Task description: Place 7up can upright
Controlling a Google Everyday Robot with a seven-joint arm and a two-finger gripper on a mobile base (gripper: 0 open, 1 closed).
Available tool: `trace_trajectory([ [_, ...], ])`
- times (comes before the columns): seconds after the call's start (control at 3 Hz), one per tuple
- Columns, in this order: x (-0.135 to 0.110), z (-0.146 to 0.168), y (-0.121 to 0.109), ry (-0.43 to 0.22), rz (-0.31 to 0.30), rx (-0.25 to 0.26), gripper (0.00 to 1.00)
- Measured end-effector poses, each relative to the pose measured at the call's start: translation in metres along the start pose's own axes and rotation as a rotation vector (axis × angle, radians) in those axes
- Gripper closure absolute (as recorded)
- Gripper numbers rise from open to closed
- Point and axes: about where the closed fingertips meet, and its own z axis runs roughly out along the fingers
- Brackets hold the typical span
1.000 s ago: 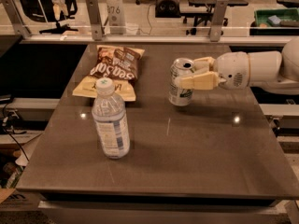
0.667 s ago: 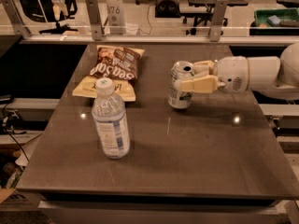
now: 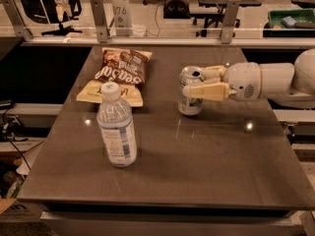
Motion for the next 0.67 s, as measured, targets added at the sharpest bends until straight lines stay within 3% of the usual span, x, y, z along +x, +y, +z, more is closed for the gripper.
trace_trajectory([
  [0.33,-0.0006,0.0024,0.0008,0.000,-0.001,-0.005,0.00],
  [0.67,-0.0006,0.0025,0.0008,0.000,-0.001,-0.005,0.00],
])
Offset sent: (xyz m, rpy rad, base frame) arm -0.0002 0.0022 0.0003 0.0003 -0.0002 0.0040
